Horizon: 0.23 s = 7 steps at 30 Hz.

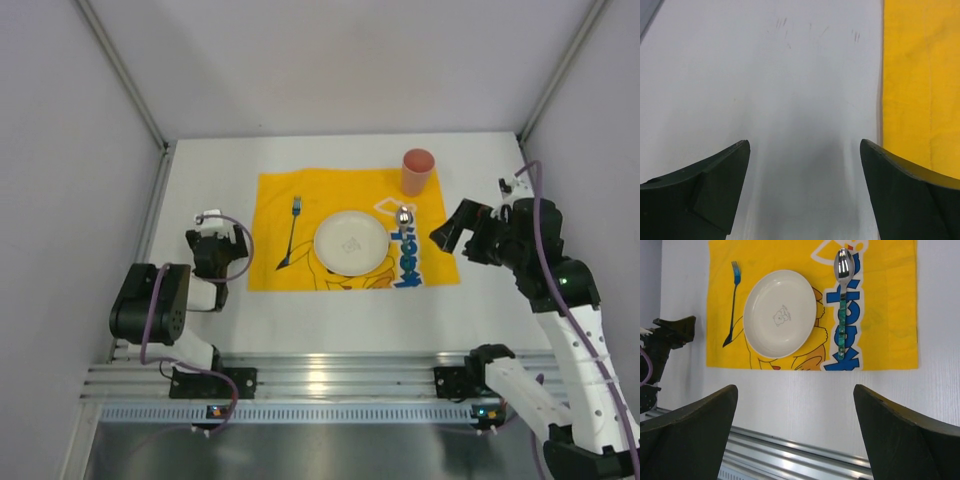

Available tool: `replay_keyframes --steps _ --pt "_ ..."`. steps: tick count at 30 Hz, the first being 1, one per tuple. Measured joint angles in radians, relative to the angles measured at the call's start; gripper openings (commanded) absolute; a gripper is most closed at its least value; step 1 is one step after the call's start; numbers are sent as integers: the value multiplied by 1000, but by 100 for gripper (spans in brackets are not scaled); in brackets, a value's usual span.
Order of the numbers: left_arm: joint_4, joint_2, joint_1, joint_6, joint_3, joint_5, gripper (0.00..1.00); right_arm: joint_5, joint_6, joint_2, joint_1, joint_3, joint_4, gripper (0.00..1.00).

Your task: Set the dinner table for one person

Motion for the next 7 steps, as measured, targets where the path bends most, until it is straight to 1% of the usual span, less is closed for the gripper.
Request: replay_keyframes --steps 3,4,7 --pt "58 2 3 -4 -3 5 99 10 -19 14 3 -14 42 100" --pt "66 2 3 -3 -3 6 99 16 -27 16 4 -28 54 97" --pt "75 2 3 -3 -3 6 99 48 -44 14 4 -66 83 100"
